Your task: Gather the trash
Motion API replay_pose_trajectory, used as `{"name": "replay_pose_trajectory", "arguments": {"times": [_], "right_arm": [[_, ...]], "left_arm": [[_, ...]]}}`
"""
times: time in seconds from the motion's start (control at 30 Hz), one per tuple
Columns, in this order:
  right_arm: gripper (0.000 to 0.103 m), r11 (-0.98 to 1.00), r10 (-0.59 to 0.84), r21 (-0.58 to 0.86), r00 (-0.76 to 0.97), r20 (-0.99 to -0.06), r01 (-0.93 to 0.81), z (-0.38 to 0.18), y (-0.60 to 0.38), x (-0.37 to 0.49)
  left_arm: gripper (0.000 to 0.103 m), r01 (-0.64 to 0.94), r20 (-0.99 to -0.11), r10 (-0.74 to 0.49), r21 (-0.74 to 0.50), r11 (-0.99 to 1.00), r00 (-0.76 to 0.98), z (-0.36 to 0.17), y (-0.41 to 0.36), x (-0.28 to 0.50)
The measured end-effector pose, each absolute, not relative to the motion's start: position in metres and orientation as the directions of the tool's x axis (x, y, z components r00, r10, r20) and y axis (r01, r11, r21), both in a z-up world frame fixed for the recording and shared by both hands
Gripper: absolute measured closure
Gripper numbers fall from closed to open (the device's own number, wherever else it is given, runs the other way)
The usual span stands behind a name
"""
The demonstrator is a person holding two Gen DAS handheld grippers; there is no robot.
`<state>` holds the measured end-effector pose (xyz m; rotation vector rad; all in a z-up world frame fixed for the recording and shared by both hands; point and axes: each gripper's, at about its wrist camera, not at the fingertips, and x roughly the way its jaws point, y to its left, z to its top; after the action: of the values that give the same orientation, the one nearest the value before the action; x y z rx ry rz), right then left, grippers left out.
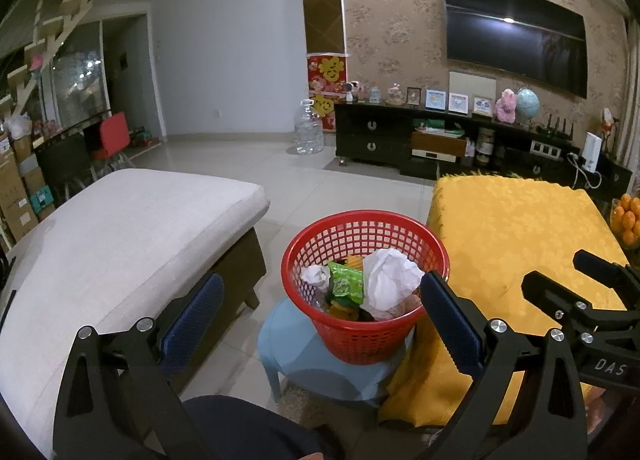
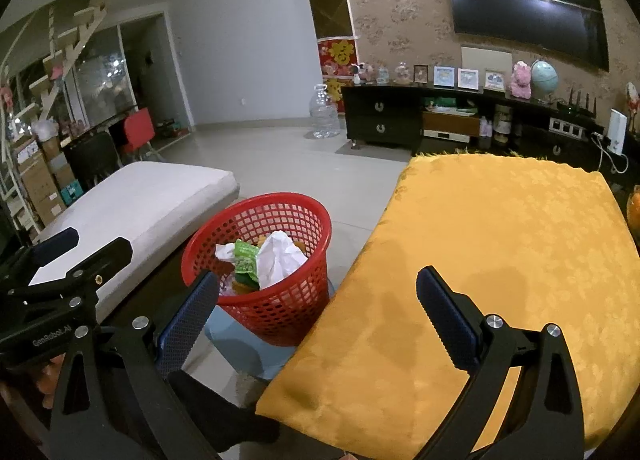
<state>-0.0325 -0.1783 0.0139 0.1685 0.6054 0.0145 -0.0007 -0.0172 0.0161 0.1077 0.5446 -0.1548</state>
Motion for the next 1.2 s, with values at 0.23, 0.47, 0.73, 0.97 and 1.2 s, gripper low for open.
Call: {"name": "replay_pose_trajectory", "arguments": {"times": [0.23, 0.47, 0.73, 0.97, 1.2], "right_arm": [[0.007, 0.986, 0.064, 0.163, 0.822, -0.566, 0.035, 0.0139, -0.1781, -0.0324], [0.007, 0.986, 0.070, 0.166, 0.822, -0.566, 0.030, 0.0159, -0.1771, -0.0336], [0.007, 0.986, 0.072, 0.165, 0.821, -0.566, 0.026, 0.0175, -0.1753, -0.0339], [0.007, 0.986, 0.073, 0.166, 0.821, -0.566, 0.027, 0.0177, -0.1749, -0.0342], [0.007, 0.986, 0.072, 0.165, 0.821, -0.566, 0.028, 0.0174, -0.1746, -0.0343]], "left_arm": [[0.008, 0.163, -0.527, -0.110, 0.056, 0.985, 0.843, 0.0149, -0.0138, -0.0017], [0.008, 0.162, -0.531, -0.109, 0.055, 0.985, 0.840, 0.0140, -0.0111, -0.0018], [0.008, 0.156, -0.531, -0.104, 0.053, 0.986, 0.841, 0.0137, -0.0084, -0.0024], [0.008, 0.156, -0.531, -0.104, 0.054, 0.986, 0.841, 0.0135, -0.0077, -0.0029], [0.008, 0.156, -0.530, -0.105, 0.053, 0.986, 0.841, 0.0138, -0.0079, -0.0021]]}}
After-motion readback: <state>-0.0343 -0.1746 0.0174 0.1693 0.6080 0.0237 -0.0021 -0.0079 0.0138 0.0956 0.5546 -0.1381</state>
